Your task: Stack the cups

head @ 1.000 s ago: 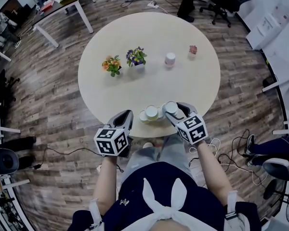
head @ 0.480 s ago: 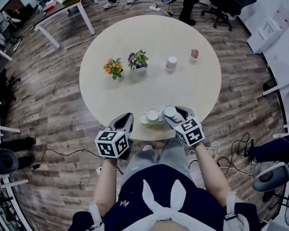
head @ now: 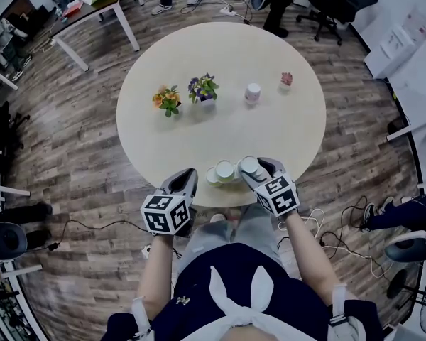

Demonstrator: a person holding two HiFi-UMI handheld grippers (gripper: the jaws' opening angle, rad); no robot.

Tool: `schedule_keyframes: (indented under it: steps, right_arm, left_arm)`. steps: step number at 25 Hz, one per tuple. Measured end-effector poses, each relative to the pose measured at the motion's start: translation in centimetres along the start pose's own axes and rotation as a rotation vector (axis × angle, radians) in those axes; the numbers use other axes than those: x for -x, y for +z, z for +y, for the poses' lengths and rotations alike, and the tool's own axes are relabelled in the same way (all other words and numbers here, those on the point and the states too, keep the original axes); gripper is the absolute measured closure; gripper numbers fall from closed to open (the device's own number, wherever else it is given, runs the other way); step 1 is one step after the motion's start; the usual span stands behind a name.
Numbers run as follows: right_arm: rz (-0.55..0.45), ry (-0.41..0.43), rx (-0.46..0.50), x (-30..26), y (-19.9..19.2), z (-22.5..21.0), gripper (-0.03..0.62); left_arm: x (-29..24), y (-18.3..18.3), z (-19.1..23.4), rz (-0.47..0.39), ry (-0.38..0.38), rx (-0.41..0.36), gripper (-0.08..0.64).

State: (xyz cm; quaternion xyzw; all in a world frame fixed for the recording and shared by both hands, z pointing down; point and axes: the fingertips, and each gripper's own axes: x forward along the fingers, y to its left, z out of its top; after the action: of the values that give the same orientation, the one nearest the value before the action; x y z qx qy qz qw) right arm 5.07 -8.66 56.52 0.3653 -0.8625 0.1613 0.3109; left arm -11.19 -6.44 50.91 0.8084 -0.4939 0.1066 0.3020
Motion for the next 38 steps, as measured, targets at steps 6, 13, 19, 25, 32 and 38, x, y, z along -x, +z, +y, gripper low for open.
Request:
schedule_keyframes:
  steps: [6, 13, 19, 25, 32, 38]
  right_arm:
    - [0.004, 0.002, 0.005, 0.0, 0.0, 0.1, 0.341]
    - [0.02, 0.028, -0.02, 0.1, -0.6, 0.4, 0.299]
    - [-0.049, 0.043, -0.091, 2.3, 0.8, 0.2, 0.296]
    - [-0.124, 0.025, -0.123, 4.5, 3.2, -1.8, 0.299]
    - [-0.151, -0.005, -0.101, 4.3, 5.0, -5.1, 0.301]
    - [-0.171, -0.012, -0.084, 3.5, 7.3, -8.1, 0.301]
  left_arm:
    - [-0.2, 0.1, -0.3, 0.005, -0.002, -0.002, 0.528]
    - [-0.4, 0.0, -0.5, 0.005, 0.001, -0.004, 0.528]
    - [-0.2, 0.3, -0.5, -0.005, 0.006, -0.004, 0.527]
    - [-0.3, 1.1, -0.3, -0.023, 0.015, 0.005, 0.528]
    - [-0.7, 1.4, 0.2, -0.03, 0.043, 0.01, 0.528]
    - [-1.0, 2.1, 0.7, -0.036, 0.073, 0.036, 0.527]
